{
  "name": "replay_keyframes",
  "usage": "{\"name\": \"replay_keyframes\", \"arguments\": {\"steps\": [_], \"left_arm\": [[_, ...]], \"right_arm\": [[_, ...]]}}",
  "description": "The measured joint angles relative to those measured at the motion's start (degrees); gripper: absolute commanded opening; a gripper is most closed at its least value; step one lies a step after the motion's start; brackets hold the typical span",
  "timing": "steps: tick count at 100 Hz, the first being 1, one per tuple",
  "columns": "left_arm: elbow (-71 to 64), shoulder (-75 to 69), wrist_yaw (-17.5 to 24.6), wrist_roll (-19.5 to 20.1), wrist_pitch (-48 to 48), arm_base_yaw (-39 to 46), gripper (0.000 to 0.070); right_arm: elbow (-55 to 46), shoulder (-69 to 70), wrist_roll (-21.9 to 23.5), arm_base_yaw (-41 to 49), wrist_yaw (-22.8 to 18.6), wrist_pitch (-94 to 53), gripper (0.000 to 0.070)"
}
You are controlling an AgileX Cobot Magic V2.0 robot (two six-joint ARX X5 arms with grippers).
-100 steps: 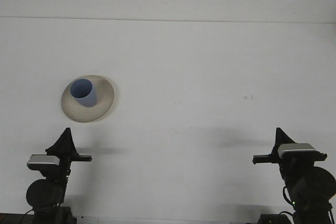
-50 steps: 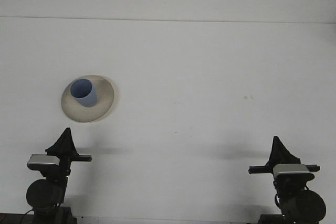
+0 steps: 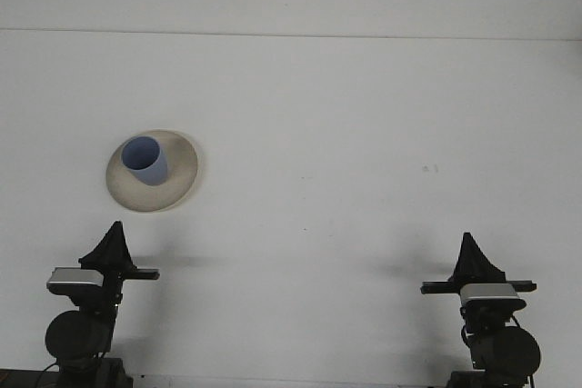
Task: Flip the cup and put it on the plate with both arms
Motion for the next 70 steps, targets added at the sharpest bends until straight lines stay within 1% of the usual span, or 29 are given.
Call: {"name": "replay_keyframes", "arguments": {"steps": [14, 28, 70], "left_arm": [[0.0, 0.0, 0.0, 0.0, 0.0, 0.0, 0.0011], [0.0, 0.0, 0.0, 0.0, 0.0, 0.0, 0.0011], [0.0, 0.0, 0.0, 0.0, 0.0, 0.0, 0.0011]], "right_arm": [[-2.6, 0.0, 1.1, 0.0, 0.0, 3.1, 0.0], [-2.7, 0.0, 1.8, 0.0, 0.0, 3.5, 0.0], [-2.7, 0.0, 2.1, 0.0, 0.0, 3.6, 0.0]]}}
